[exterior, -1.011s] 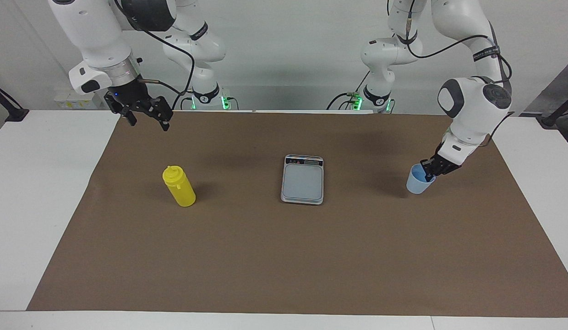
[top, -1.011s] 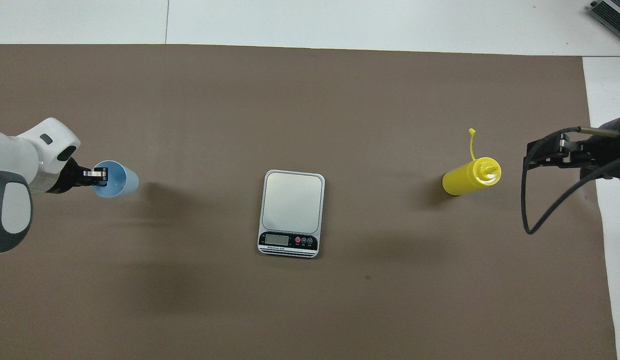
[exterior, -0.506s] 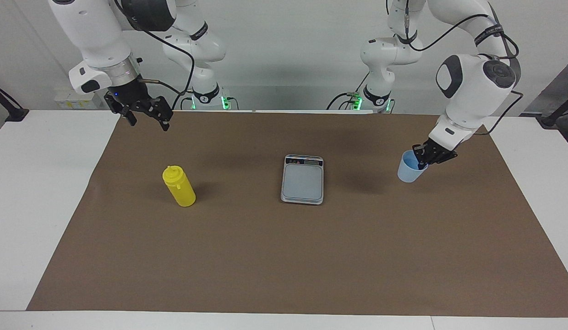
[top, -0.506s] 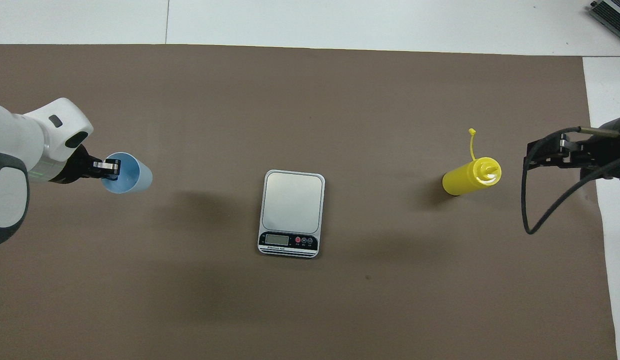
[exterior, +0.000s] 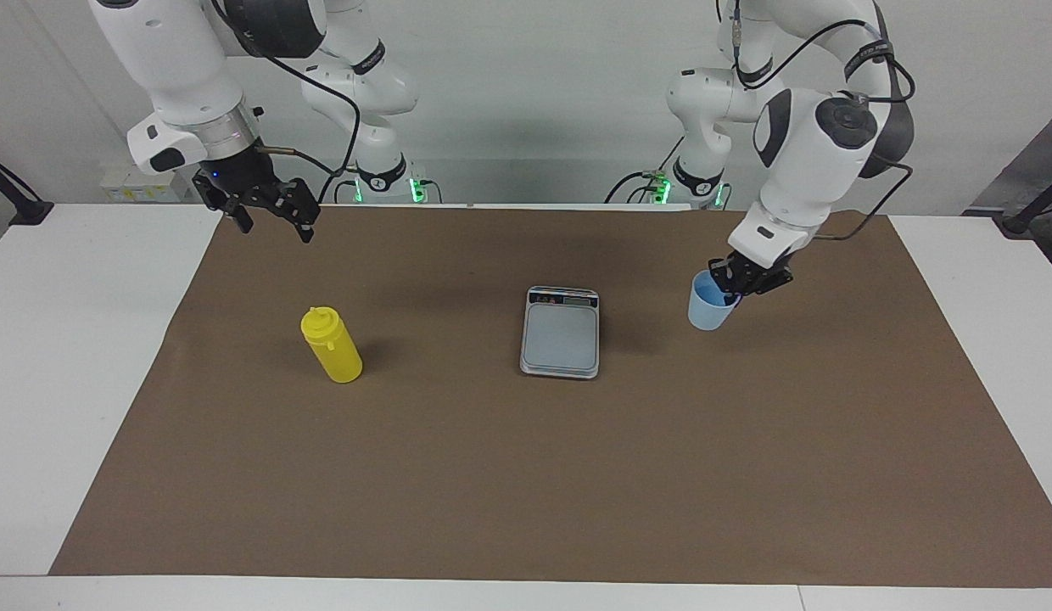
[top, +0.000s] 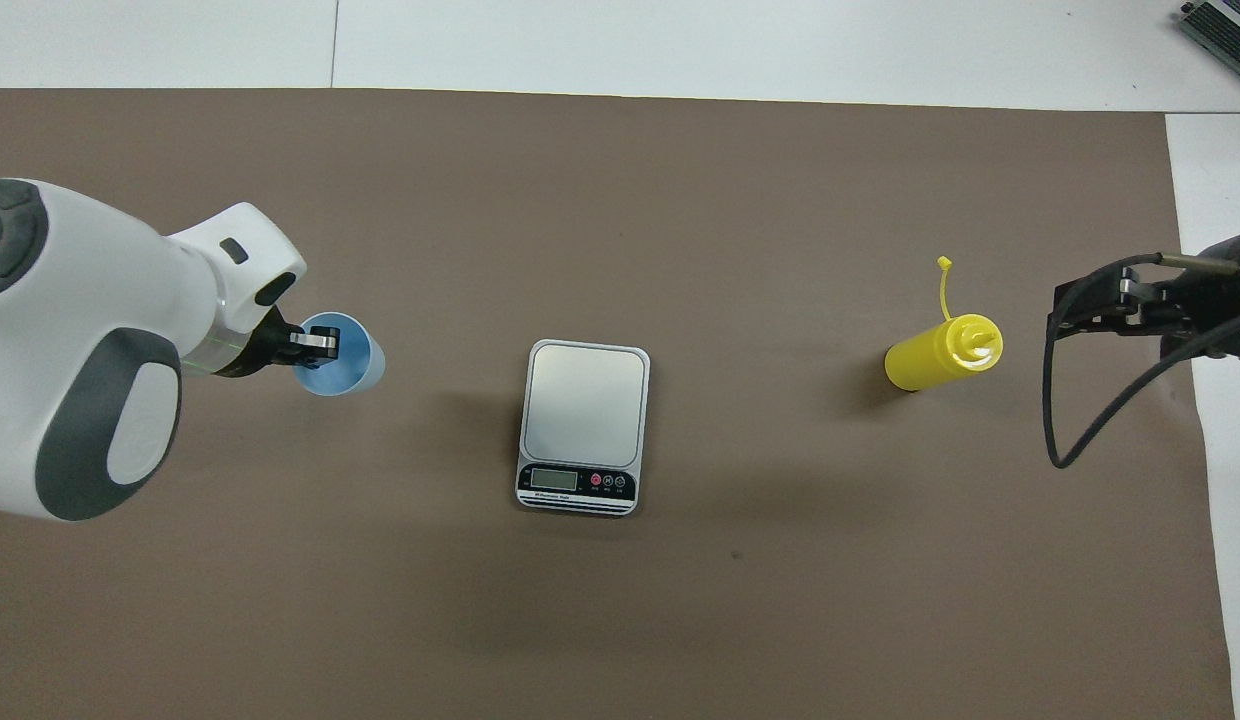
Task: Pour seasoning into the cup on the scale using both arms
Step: 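Carry the blue cup onto the scale while the right gripper opens, then release the cup on the scale while the right gripper grasps the bottle, then lift the yellow bottle with the right gripper over the blue cup, then tilt the yellow bottle upside down over the cup with the right gripper, then turn the bottle upright and carry it back with the right gripper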
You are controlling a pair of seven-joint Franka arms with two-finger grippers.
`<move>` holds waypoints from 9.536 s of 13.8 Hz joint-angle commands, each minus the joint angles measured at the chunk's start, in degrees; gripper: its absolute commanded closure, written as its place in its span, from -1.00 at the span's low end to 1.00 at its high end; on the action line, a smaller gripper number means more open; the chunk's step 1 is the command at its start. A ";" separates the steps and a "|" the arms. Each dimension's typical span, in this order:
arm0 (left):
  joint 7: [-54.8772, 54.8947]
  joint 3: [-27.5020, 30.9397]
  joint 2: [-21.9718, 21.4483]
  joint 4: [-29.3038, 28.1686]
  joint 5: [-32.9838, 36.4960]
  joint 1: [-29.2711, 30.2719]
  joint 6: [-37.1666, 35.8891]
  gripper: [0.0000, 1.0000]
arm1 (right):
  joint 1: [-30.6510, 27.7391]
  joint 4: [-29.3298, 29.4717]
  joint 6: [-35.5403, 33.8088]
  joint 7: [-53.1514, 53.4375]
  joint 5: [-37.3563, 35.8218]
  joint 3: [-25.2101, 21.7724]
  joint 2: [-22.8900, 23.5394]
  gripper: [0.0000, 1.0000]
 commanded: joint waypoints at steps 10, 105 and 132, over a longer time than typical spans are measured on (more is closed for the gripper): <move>-31.12 0.78 16.80 11.13 9.37 -23.20 7.43 1.00 | -5.70 -0.87 3.19 22.79 5.99 -1.29 0.53 -1.00; 18.52 1.39 -6.39 14.91 -0.45 10.81 -22.18 -1.00 | 41.41 -2.10 29.48 100.04 -68.63 -0.67 26.73 1.00; 18.52 1.39 -6.39 14.82 -0.45 10.72 -22.18 -1.00 | 19.36 -2.27 20.79 87.65 3.07 -0.41 13.46 1.00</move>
